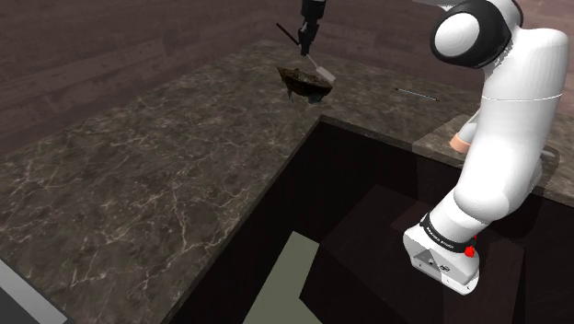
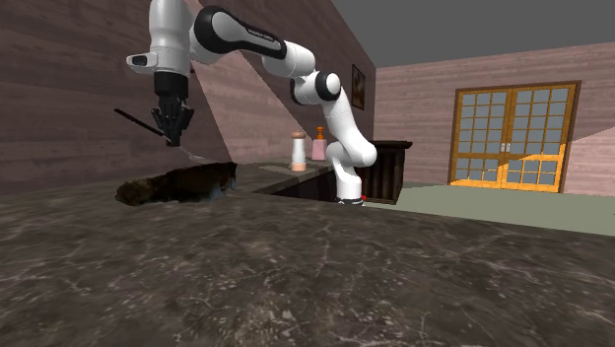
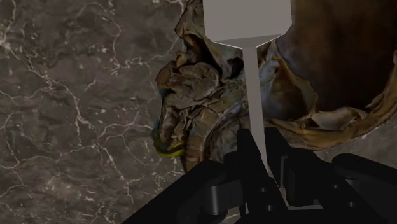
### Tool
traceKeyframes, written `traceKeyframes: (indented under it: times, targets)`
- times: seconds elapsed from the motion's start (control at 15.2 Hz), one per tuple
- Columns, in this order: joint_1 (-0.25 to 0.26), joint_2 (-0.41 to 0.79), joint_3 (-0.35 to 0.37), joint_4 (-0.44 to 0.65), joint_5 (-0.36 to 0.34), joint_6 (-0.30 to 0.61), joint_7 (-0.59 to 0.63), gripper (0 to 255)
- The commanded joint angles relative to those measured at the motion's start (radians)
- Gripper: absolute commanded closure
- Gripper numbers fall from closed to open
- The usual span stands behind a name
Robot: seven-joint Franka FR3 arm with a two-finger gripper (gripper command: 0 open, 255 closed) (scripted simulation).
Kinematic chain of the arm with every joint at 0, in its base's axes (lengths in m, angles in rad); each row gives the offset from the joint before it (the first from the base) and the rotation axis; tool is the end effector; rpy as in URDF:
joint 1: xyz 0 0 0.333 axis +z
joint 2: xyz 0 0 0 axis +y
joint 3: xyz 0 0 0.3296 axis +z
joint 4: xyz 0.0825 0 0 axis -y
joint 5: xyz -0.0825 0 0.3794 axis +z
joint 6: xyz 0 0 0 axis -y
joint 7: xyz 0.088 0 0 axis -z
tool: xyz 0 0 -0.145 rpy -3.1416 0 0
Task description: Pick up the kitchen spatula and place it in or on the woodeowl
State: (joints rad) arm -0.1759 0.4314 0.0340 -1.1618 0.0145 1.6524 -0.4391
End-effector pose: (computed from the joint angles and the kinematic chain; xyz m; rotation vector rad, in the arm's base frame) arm 0.6829 -0.1006 0.5325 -3.0961 -0.4567 -0.1020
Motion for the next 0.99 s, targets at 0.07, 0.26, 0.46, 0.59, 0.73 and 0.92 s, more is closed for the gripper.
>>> traceKeyframes:
  times: [0.07,0.26,0.46,0.59,0.73,0.92]
  targets:
    - [0.001,-0.011,0.0,-0.056,0.0,0.045,0.0,255]
    - [0.0,-0.02,0.0,-0.109,0.001,0.09,-0.001,255]
    - [0.0,-0.022,0.0,-0.124,0.001,0.102,-0.001,255]
    - [0.0,-0.022,0.0,-0.124,0.001,0.102,-0.001,255]
    - [0.0,-0.022,0.0,-0.124,0.001,0.102,-0.001,255]
    - [0.0,-0.022,0.0,-0.123,0.001,0.102,-0.001,0]
